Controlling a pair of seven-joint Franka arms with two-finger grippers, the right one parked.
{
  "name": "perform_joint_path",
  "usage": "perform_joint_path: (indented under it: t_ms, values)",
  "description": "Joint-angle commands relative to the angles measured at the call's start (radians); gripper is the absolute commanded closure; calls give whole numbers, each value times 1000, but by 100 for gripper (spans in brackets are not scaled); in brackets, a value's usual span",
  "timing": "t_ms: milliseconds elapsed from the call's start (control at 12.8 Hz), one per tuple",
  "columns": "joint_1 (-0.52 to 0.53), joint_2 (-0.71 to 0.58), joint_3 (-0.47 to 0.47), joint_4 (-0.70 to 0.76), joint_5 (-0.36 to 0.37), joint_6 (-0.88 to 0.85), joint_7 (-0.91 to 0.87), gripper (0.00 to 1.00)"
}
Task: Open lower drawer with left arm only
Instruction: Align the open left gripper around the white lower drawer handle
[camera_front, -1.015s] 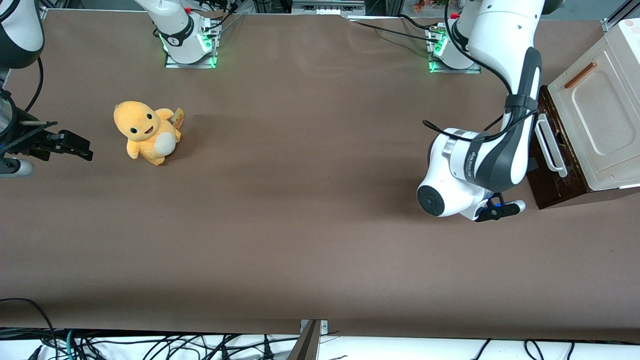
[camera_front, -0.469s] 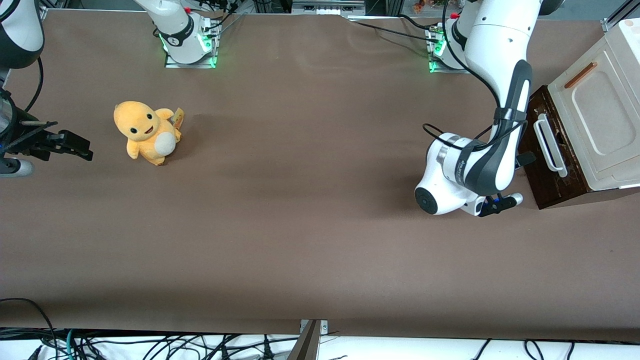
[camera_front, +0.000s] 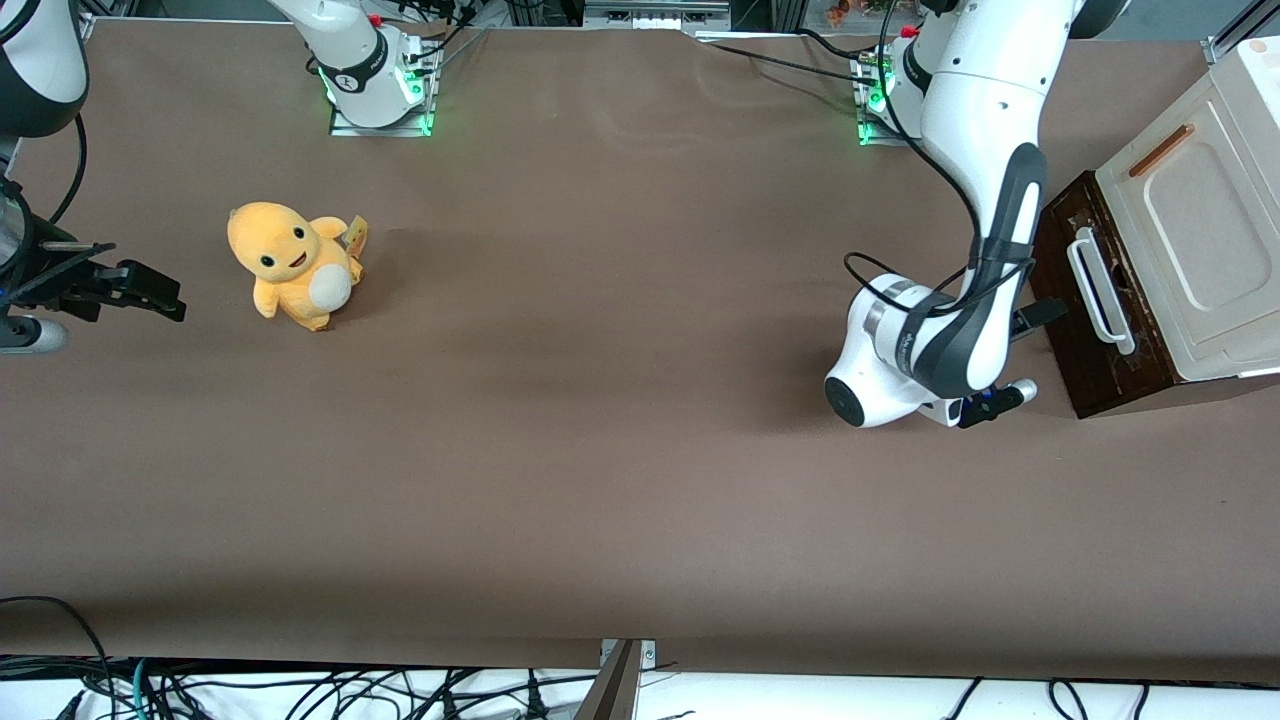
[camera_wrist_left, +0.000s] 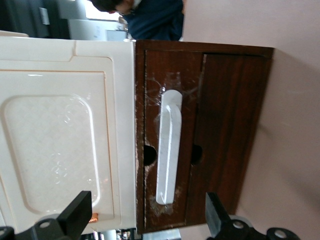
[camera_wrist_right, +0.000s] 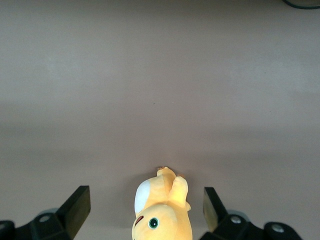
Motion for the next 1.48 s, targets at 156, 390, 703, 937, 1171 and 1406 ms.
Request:
perform_joint_path:
  t_ms: [156, 390, 703, 937, 1171, 1406]
  values:
    - [16, -4, 5, -70, 57, 44, -47, 0]
    - [28, -4, 6, -118, 74, 98, -79, 0]
    - [46, -9, 6, -136, 94, 110, -81, 0]
    - [57, -9, 6, -142, 111, 121, -81, 0]
    - [57, -10, 6, -132, 106, 121, -75, 0]
    - [71, -12, 6, -124, 108, 121, -71, 0]
